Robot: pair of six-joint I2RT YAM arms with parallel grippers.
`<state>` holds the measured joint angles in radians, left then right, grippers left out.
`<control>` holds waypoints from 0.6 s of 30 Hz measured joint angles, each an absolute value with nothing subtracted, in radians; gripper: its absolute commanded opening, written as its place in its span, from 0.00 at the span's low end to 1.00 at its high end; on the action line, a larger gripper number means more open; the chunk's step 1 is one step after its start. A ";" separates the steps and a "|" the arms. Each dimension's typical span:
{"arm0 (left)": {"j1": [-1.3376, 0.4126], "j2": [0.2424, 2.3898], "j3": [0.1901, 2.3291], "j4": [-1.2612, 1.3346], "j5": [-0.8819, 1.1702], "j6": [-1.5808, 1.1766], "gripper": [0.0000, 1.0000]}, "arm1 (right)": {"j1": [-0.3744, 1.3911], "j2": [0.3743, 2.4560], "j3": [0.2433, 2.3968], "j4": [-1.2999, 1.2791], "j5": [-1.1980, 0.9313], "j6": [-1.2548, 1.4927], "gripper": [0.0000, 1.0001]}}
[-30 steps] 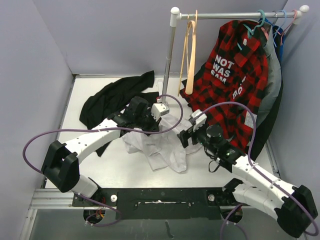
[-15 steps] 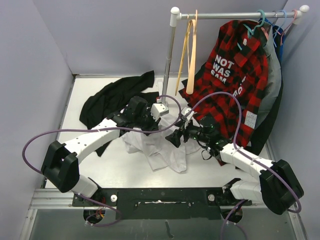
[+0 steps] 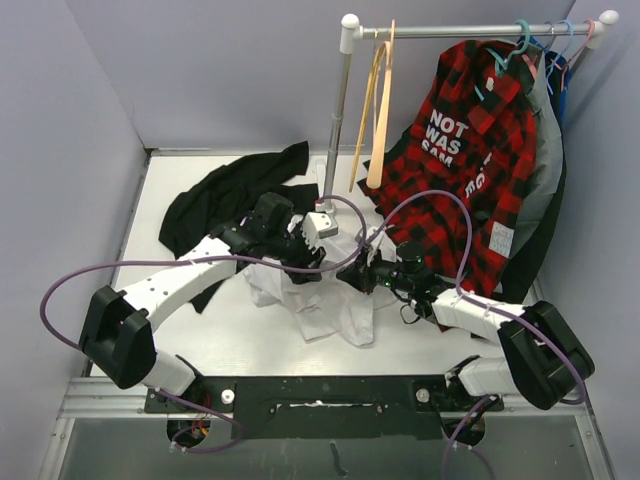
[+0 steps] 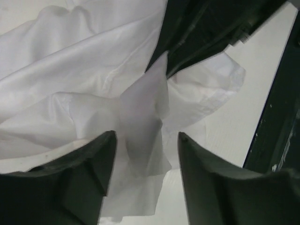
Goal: Place the shirt on the hanger
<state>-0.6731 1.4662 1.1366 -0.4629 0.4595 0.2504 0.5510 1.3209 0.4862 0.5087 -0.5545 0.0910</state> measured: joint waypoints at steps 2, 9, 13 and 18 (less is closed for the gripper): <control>-0.666 1.467 1.164 -0.531 0.500 0.296 0.97 | 0.543 1.306 0.463 0.514 -0.552 0.093 0.00; -0.429 1.514 1.450 -0.838 0.840 0.614 0.97 | 0.545 1.167 0.372 0.495 -0.478 0.085 0.00; -0.307 1.637 1.634 -1.067 0.969 0.959 0.96 | 0.580 1.095 0.345 0.458 -0.425 0.061 0.00; -0.286 1.877 1.806 -1.370 1.066 1.353 0.92 | 0.620 1.040 0.326 0.400 -0.387 0.040 0.00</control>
